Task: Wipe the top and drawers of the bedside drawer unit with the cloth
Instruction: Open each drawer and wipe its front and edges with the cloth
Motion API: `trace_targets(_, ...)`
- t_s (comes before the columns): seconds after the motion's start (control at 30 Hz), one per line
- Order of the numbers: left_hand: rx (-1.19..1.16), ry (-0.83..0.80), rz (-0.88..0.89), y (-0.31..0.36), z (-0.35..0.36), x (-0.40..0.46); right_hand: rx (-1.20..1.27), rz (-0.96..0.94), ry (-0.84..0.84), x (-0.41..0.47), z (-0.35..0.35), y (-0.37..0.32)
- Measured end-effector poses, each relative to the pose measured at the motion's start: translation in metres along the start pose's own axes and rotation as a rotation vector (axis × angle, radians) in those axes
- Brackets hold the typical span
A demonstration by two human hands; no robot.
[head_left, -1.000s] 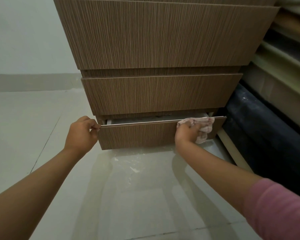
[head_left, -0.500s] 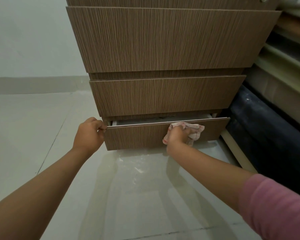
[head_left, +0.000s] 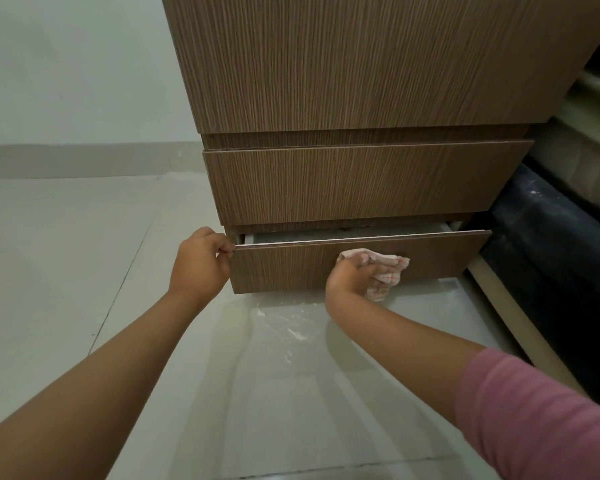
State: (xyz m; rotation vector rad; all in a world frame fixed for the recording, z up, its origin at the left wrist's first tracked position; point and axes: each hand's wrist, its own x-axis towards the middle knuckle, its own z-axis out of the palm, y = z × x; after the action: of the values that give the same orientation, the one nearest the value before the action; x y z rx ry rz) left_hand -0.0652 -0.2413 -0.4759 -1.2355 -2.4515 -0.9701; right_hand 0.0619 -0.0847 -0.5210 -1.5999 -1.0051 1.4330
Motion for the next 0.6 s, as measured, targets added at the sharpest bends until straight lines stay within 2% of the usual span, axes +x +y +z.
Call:
trace_targets(0.17, -0.018, 0.001, 0.001, -0.004, 0.000, 0.000, 0.017, 0.112, -0.070, -0.011, 0.013, 0.016)
trace_targets(0.4, -0.026, -0.003, -0.003, -0.004, 0.002, 0.000, -0.052, -0.142, -0.179, -0.044, 0.026, 0.012)
trace_targets(0.6, -0.036, -0.011, -0.024, -0.003, 0.000, 0.000, -0.041, -0.211, -0.119, -0.036, 0.024, 0.013)
